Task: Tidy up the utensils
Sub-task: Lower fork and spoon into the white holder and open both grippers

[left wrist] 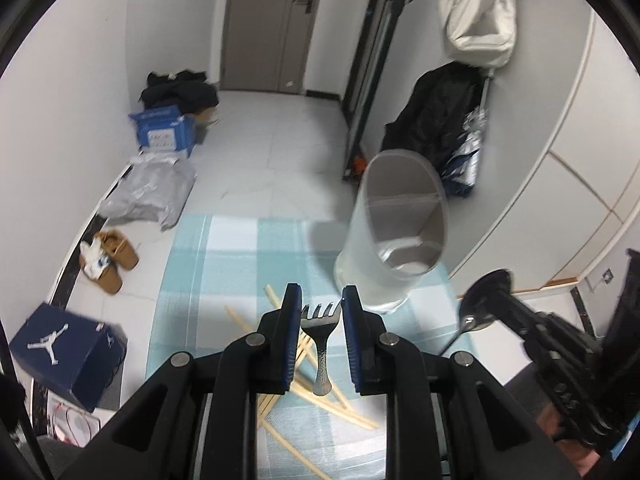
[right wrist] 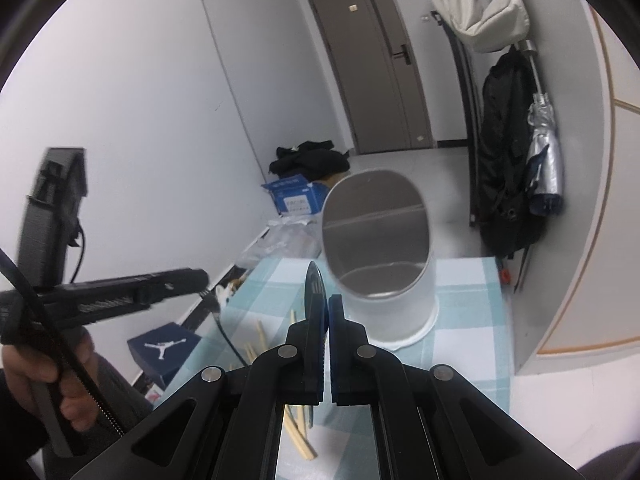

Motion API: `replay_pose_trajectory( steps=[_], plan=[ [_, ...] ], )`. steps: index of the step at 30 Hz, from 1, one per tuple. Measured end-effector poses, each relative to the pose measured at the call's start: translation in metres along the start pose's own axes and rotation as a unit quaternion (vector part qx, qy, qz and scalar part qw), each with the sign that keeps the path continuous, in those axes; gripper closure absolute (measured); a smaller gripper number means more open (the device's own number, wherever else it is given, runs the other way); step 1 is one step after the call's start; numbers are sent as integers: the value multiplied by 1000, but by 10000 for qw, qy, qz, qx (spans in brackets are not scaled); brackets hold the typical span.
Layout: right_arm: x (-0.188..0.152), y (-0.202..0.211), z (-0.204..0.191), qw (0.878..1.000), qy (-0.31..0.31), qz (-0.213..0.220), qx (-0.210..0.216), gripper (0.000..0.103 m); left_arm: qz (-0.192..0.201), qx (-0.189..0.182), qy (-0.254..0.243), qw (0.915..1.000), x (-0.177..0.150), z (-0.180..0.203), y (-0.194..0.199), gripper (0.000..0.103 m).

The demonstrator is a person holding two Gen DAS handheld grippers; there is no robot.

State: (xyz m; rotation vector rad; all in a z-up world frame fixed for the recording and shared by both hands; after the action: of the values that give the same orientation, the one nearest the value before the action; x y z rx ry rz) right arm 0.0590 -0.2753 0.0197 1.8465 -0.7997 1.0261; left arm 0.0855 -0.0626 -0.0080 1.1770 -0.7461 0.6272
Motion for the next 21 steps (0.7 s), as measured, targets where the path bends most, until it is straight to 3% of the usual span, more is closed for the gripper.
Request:
replay_pose_trajectory(
  steps=[10, 21],
  plan=[
    [58, 11, 6, 9995, -9, 324, 44, 102, 345, -650, -111, 9972, 59, 38, 22, 87],
    [137, -1, 20, 9975, 132, 694, 55, 102, 677, -904, 296, 9932, 117, 35, 10, 87]
  ],
)
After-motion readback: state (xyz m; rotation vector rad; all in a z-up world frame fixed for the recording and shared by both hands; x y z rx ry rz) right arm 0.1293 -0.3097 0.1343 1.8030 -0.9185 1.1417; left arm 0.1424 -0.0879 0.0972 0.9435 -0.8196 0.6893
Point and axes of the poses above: each gripper's, at about its wrist camera, not at the fingertips, and y roughly against the way its jaws point, z to its right, x to its top, the point moved 6 cm from there along -y, roughly the way its jaws point, and after that the axes turned 10 degrees about z, right-handed, at the moved point
